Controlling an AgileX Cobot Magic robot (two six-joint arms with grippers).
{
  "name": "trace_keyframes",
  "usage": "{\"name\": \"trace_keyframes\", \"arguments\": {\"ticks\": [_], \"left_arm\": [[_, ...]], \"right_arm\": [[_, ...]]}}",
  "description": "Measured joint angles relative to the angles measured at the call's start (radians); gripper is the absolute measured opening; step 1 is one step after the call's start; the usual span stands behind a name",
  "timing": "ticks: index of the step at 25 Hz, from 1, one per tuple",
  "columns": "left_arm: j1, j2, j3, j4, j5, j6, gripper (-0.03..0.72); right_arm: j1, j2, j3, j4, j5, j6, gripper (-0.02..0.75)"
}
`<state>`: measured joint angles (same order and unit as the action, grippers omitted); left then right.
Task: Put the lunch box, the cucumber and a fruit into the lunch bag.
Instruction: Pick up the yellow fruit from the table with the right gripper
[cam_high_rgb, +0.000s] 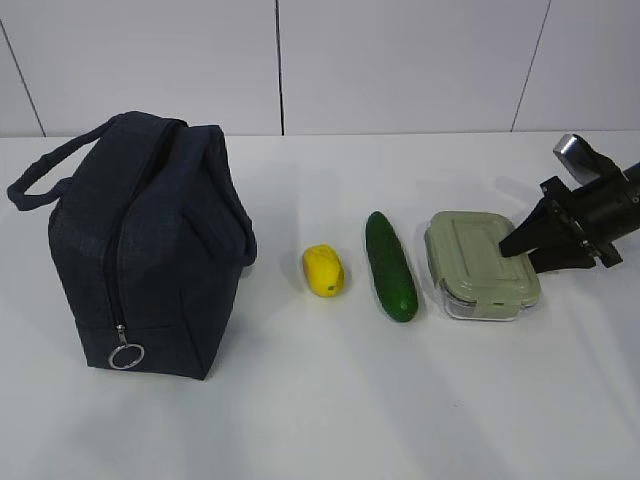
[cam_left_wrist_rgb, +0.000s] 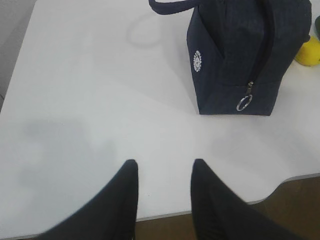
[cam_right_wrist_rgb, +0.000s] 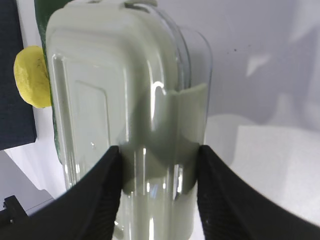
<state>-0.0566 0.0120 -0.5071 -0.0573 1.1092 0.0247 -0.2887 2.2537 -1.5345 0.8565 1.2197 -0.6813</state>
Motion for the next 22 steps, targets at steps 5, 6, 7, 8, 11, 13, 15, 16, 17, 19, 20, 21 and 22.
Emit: {"name": "trace_keyframes", "arguments": {"ticks": [5,6,7,8,11,13,15,16,17,19,20,21,22], "left_arm": [[0.0,0.0,0.0,0.0,0.0,0.0,0.239],[0.0,0.0,0.0,0.0,0.0,0.0,0.238],[0.0,0.0,0.0,0.0,0.0,0.0,0.239],[0.0,0.0,0.0,0.0,0.0,0.0,0.238],[0.0,0.0,0.0,0.0,0.0,0.0,0.238],[0.0,0.0,0.0,0.0,0.0,0.0,0.238],[0.0,0.0,0.0,0.0,0.0,0.0,0.239],[0.0,0.0,0.0,0.0,0.0,0.0,0.239],[0.0,0.0,0.0,0.0,0.0,0.0,0.238],[0.0,0.0,0.0,0.0,0.0,0.0,0.238],[0.0,0.0,0.0,0.0,0.0,0.0,0.238],[0.0,0.0,0.0,0.0,0.0,0.0,0.238],[0.0,0.0,0.0,0.0,0.0,0.0,0.238]], "right_arm": [[0.0,0.0,0.0,0.002,0.0,0.0,0.341],[0.0,0.0,0.0,0.003,0.0,0.003,0.341],[0.0,0.0,0.0,0.003,0.0,0.004,0.34],[0.0,0.0,0.0,0.003,0.0,0.009,0.34],[0.0,0.0,0.0,0.004,0.0,0.02,0.34],[0.0,0.0,0.0,0.007,0.0,0.025,0.338],[0.0,-0.002,0.002,0.007,0.0,0.028,0.337],[0.0,-0.002,0.002,0.007,0.0,0.029,0.336],[0.0,-0.002,0.002,0.007,0.0,0.029,0.335],[0.0,-0.002,0.002,0.01,0.0,0.03,0.328],[0.0,-0.002,0.002,0.014,0.0,0.03,0.323],[0.0,-0.002,0.002,0.014,-0.002,0.03,0.316],[0.0,-0.002,0.002,0.014,-0.004,0.03,0.307]]}}
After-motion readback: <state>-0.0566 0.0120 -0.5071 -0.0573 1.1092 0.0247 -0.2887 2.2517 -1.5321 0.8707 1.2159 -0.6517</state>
